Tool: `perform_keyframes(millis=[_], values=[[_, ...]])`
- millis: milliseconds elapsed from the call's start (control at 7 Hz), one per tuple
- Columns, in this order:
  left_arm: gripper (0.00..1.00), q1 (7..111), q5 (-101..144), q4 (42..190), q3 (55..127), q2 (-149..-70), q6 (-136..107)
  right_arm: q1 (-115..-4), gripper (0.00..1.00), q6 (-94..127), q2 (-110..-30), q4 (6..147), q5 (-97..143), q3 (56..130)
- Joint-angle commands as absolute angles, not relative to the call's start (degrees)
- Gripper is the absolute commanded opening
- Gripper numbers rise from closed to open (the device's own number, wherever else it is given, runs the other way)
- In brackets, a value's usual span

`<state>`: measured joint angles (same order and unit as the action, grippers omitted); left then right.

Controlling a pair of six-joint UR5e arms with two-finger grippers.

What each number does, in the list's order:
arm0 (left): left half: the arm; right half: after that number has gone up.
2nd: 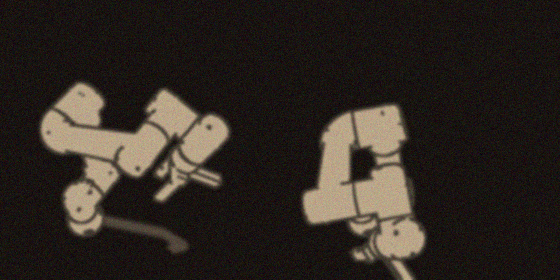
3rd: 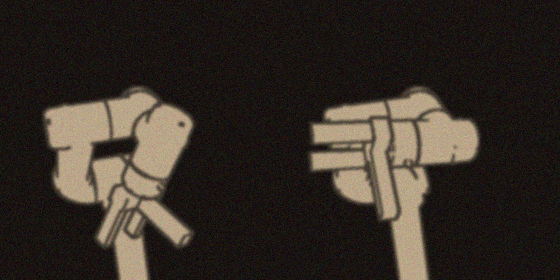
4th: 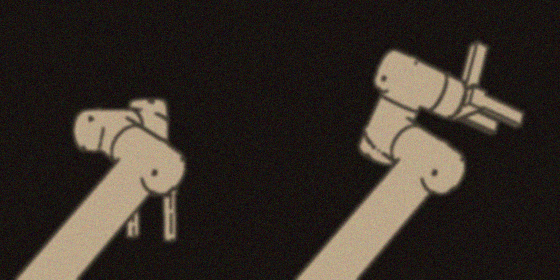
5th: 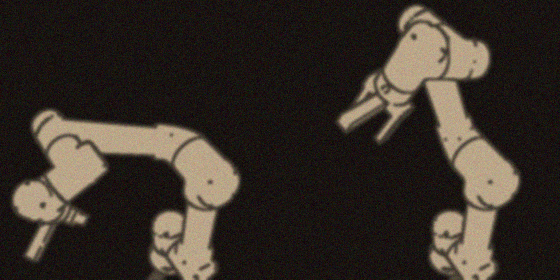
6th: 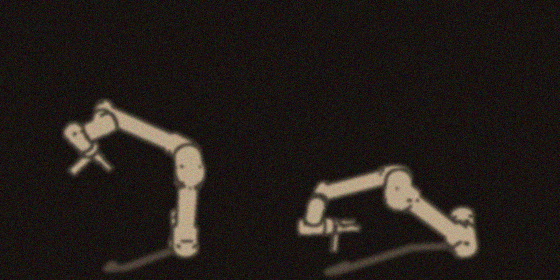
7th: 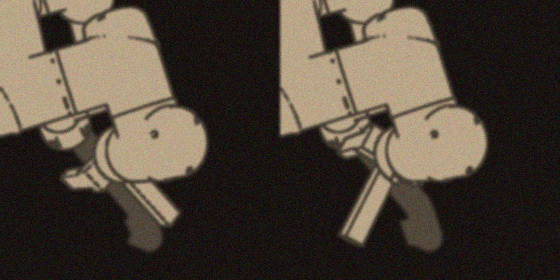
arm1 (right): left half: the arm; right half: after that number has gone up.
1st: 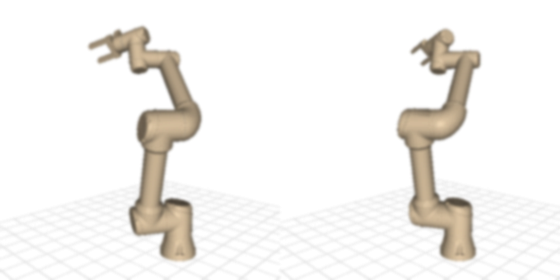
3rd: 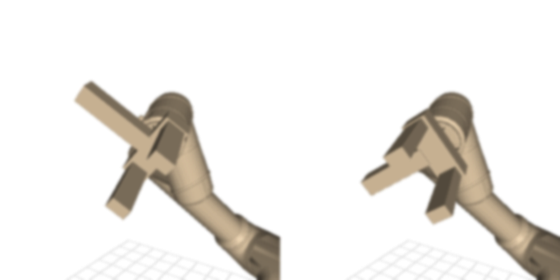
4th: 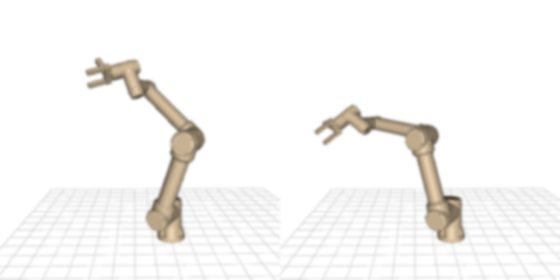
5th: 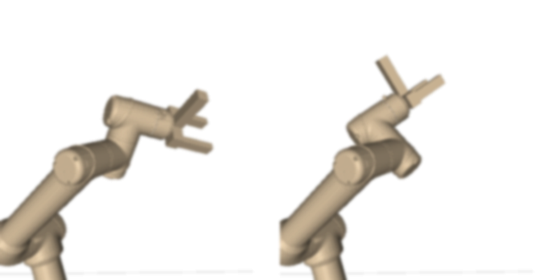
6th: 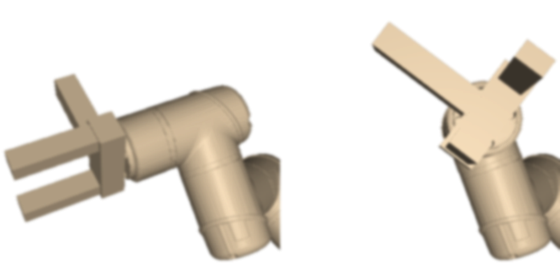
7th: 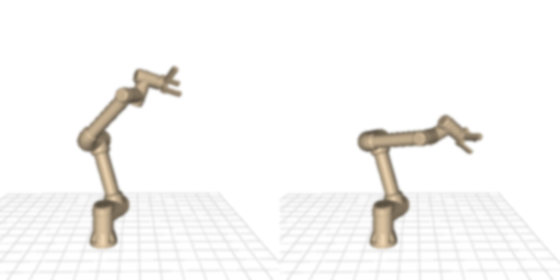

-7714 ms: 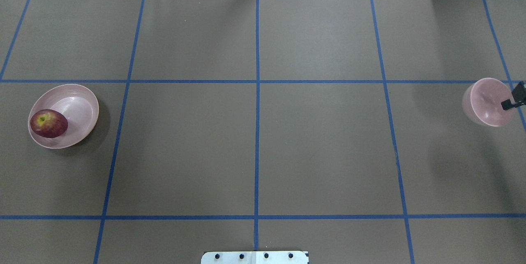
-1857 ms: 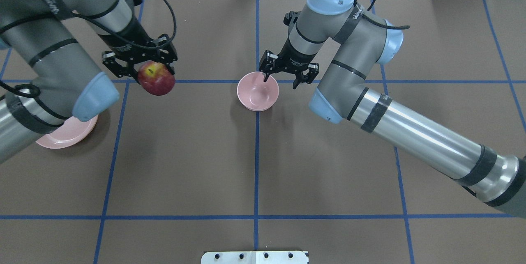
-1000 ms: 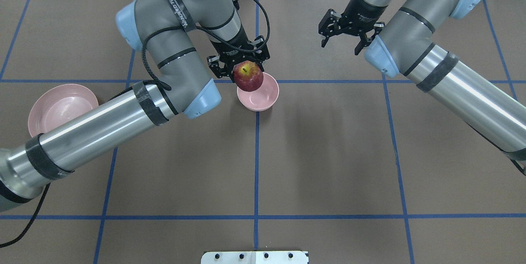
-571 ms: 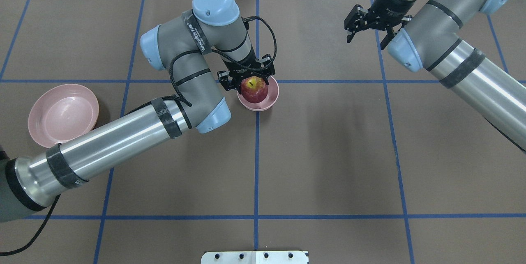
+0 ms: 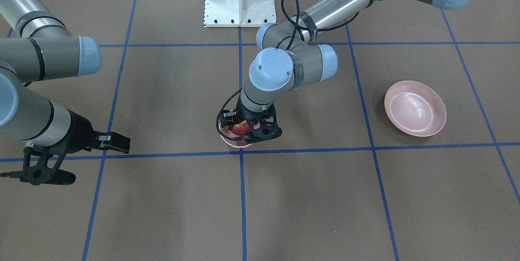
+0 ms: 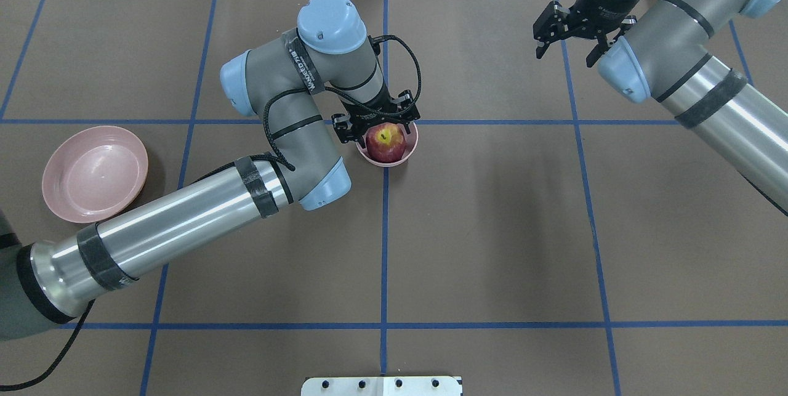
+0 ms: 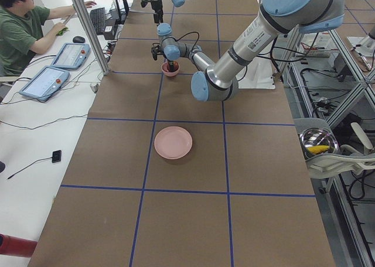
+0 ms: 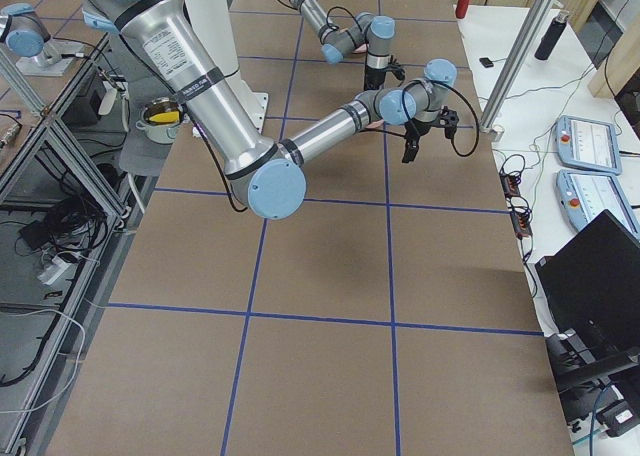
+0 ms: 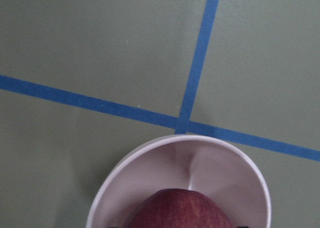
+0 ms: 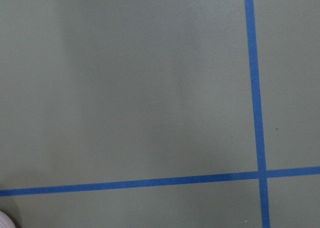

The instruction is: Move apple from plate to bowl

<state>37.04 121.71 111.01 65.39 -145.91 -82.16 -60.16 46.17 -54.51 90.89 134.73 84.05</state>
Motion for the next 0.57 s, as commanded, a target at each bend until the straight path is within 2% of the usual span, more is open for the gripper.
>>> perform_keyframes(millis=[0, 286, 429], values=[[0.99, 37.1, 121.6, 111.4, 66.2, -145.9, -83.2, -60.8, 1.00, 44.6, -57.5, 90.5, 132.3, 87.3], [0.99, 41.2, 122.4, 109.5, 71.2, -144.9, -83.1, -62.0, 1.00, 41.9, -59.3, 90.1, 132.3, 88.2], [0.99, 43.3, 122.6, 103.3, 76.9, -142.6, -81.8, -62.0, 1.00, 41.3, -61.2, 86.0, 129.0, 88.5]])
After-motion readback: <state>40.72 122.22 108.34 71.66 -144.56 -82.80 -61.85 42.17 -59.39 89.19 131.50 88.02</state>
